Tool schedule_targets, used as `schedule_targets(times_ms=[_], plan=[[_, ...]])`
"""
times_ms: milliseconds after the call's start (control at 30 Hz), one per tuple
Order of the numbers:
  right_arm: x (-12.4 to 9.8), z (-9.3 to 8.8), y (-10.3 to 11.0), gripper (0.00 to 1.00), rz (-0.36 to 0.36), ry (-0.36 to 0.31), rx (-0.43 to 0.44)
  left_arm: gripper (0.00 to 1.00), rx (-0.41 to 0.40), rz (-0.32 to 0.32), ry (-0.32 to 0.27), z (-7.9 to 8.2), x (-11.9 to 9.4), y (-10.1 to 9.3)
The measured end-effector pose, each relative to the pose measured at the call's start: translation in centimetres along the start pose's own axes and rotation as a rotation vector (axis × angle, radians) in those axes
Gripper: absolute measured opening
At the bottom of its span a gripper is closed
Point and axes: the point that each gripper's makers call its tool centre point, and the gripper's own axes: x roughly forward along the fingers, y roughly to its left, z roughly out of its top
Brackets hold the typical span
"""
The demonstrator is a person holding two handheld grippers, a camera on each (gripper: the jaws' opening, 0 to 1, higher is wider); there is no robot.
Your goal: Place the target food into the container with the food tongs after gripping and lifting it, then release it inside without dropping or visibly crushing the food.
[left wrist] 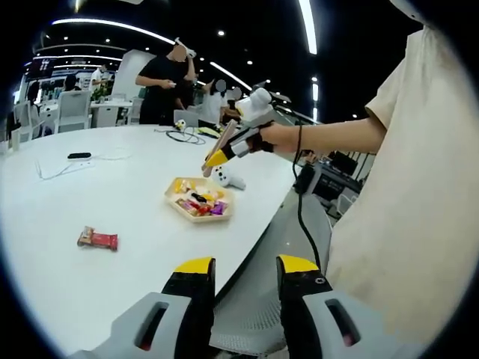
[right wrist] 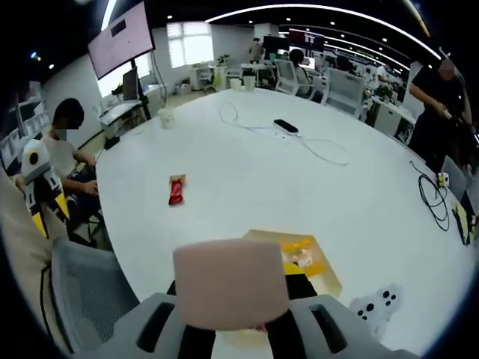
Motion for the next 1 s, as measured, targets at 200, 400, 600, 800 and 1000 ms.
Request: schedule_targets(times_ms=[200,400,600,800,1000], plan=[[0.6,0.3,0.6,0.21,0.011,0.005,-0.017,0.32,-0.006,0.004,-0.002,-0.1,-0.2,0.1],[1.3,0.8,1.3,0.21,0.033,0.01,-0.033,0.32,-0.014,0.011,-0.004,-0.4,-0.5,0.2],[2.0,1.5,2.0,0.21,0.049,0.007,-0.036,0.32,-0.023,0.019,-0.005,-0.7,-0.9,0.3],[2.8,2.2,3.0,0.22,0.069,0.006,-0.05,0.32,-0.028,0.027,-0.009,-0.8,-1.3,0.5],[3.4,2.9,3.7,0.22,0.081,0.006,-0.057,0.32,-0.035,0.036,-0.014,-0.9,-1.8,0.8]])
